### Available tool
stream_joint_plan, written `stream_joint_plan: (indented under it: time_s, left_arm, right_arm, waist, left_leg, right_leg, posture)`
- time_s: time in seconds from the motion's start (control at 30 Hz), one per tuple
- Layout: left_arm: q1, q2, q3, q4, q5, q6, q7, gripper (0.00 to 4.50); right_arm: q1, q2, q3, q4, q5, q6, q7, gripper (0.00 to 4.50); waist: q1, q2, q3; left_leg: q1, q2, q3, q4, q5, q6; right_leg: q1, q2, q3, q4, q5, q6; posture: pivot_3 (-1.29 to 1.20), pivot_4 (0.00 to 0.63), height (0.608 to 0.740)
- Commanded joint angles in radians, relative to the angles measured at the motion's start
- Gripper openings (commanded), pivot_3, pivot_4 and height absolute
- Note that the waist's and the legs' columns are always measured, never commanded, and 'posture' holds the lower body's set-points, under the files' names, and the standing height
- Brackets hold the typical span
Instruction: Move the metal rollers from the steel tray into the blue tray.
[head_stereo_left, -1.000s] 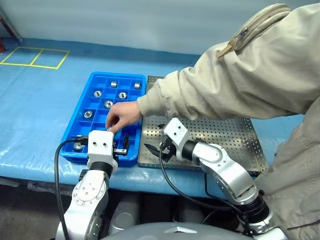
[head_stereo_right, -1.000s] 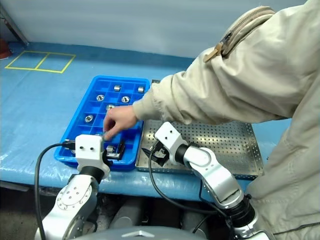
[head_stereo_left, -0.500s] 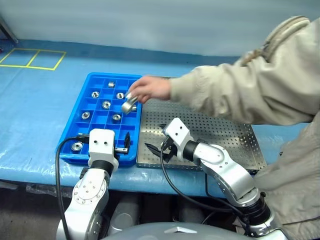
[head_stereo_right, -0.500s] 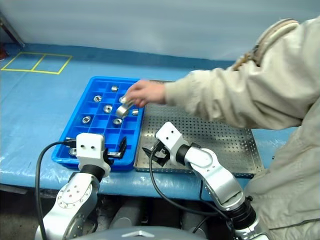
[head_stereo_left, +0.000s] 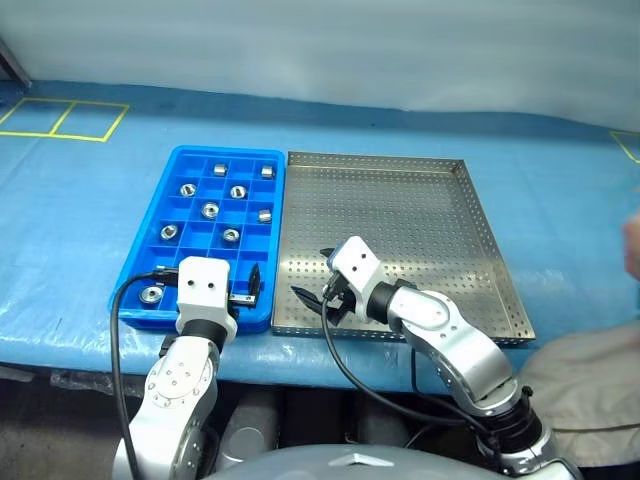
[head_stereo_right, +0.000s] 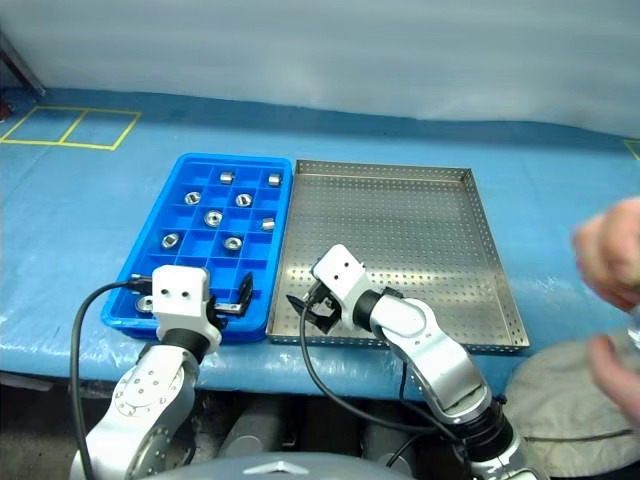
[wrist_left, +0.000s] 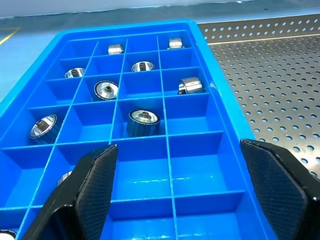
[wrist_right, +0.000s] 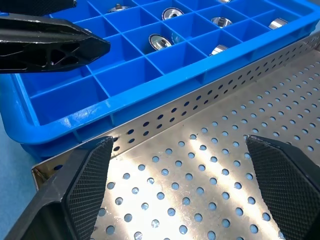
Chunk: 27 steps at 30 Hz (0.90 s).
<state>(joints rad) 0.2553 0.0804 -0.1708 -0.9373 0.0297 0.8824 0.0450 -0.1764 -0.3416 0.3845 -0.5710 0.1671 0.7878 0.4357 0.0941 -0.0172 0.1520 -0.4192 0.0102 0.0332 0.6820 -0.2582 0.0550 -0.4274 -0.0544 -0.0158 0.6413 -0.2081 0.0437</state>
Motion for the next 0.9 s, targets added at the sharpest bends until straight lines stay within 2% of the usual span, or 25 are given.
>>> stream_joint_plan:
  time_s: [0.03, 0.9]
  left_arm:
    - [-0.016, -0.002, 0.0, 0.004, 0.007, -0.027, 0.001, 4.24]
    - [-0.067, 0.011, 0.018, 0.025, 0.014, -0.03, -0.004, 4.24]
  right_arm:
    - [0.002, 0.003, -0.013, -0.05, 0.006, -0.002, -0.007, 4.5]
    - [-0.003, 0.013, -0.007, -0.04, 0.006, -0.01, -0.013, 4.5]
  waist:
    - [0.0, 0.0, 0.0]
    - [-0.008, 0.0, 0.0]
  left_leg:
    - [0.0, 0.0, 0.0, 0.0, 0.0, 0.0]
    - [0.0, 0.0, 0.0, 0.0, 0.0, 0.0]
  right_leg:
    - [0.0, 0.0, 0.0, 0.0, 0.0, 0.0]
    - [0.001, 0.002, 0.0, 0.001, 0.0, 0.0]
  posture:
    - [0.2, 0.15, 0.74]
    - [0.21, 0.15, 0.74]
